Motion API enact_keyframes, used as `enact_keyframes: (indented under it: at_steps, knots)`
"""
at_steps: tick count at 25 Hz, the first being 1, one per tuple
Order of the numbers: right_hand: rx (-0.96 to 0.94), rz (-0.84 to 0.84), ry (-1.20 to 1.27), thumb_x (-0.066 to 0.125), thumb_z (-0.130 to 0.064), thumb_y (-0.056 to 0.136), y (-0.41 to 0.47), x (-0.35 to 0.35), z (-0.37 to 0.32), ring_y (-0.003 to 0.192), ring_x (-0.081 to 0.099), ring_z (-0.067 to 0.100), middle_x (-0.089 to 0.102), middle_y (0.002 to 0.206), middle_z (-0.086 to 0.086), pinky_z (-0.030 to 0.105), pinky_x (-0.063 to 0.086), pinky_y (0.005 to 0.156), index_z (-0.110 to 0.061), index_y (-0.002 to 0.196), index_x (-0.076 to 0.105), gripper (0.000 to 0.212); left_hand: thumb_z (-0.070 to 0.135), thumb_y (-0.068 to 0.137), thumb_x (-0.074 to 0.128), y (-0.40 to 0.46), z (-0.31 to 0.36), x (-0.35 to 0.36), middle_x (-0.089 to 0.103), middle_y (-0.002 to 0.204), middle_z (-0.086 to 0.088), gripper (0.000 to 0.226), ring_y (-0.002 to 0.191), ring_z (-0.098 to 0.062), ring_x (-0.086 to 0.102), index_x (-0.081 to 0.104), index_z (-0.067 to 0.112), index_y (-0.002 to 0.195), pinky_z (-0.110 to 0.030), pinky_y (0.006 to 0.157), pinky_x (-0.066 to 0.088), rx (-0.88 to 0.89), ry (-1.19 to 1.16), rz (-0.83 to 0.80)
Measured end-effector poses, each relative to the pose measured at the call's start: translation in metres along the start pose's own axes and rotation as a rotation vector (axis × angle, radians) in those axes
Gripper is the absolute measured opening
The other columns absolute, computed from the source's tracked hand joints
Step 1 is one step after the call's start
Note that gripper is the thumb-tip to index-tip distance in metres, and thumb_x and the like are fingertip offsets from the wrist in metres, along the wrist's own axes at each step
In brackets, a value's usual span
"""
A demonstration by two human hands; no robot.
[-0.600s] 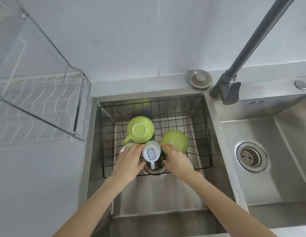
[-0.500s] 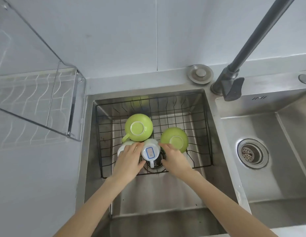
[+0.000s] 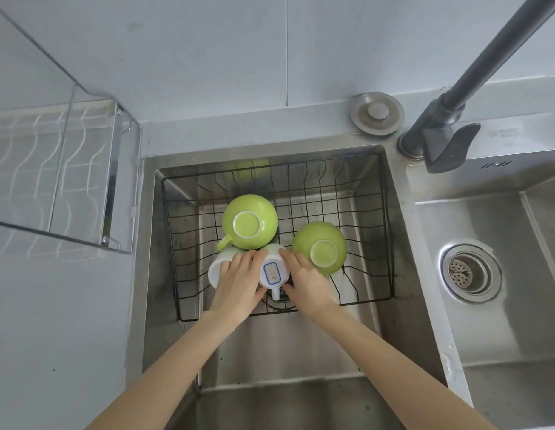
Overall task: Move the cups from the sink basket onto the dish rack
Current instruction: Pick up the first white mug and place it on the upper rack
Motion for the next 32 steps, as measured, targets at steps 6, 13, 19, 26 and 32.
enact_keyframes:
  at_steps: [6,13,19,26,32]
  knots:
    - [-0.034,-0.001,0.025,0.056,-0.014,0.086,0.001,-0.007,0.001,0.114,0.054,0.033,0.04,0.144,0.005,0.042,0.05,0.085,-0.017,0.141,0.029,0.062,0.029,0.084,0.059,0.004,0.006,-0.004,0.049,0.133,-0.002,0.059,0.117,-0.025,0.045,0.033,0.016,0.135,-0.033,0.091,0.034,-0.069,-0.177,-0.069]
    - [-0.086,0.058,0.12,0.062,-0.021,0.084,-0.026,-0.032,-0.005,0.116,0.054,0.029,0.046,0.14,0.002,0.037,0.047,0.087,-0.021,0.14,0.03,0.065,0.025,0.08,0.064,-0.005,0.014,-0.034,0.047,0.131,-0.001,0.061,0.119,-0.022,0.04,0.036,0.02,0.133,-0.029,0.092,0.035,0.0,-0.357,-0.056]
    - [-0.18,0.14,0.144,0.064,-0.027,0.082,-0.068,-0.057,-0.011,0.105,0.059,0.028,0.055,0.131,-0.002,0.038,0.05,0.086,-0.026,0.138,0.033,0.063,0.021,0.076,0.071,-0.03,0.025,-0.062,0.046,0.115,0.02,0.062,0.104,-0.002,0.043,0.04,0.023,0.13,-0.001,0.079,0.033,0.061,-0.658,-0.028]
    - [-0.274,0.167,0.171,0.066,-0.027,0.081,-0.102,-0.077,-0.021,0.117,0.055,0.019,0.058,0.13,-0.003,0.036,0.046,0.1,-0.024,0.137,0.038,0.062,0.019,0.073,0.074,-0.061,0.031,-0.079,0.053,0.117,0.02,0.066,0.11,0.005,0.047,0.039,0.028,0.128,-0.007,0.089,0.036,0.048,-0.826,0.018]
    - [-0.346,0.198,0.215,0.065,-0.025,0.082,-0.128,-0.082,-0.032,0.117,0.055,0.01,0.062,0.126,-0.005,0.026,0.045,0.1,-0.026,0.133,0.044,0.055,0.038,0.063,0.069,-0.091,0.038,-0.097,0.052,0.111,0.031,0.057,0.106,0.016,0.046,0.037,0.054,0.108,-0.012,0.088,0.039,0.03,-0.872,0.077]
Point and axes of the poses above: each hand's wrist, its own y-axis towards the middle knuckle, its own x-axis out of the palm, z = x × y, the point moved 2 cm from there along y, towards the middle knuckle
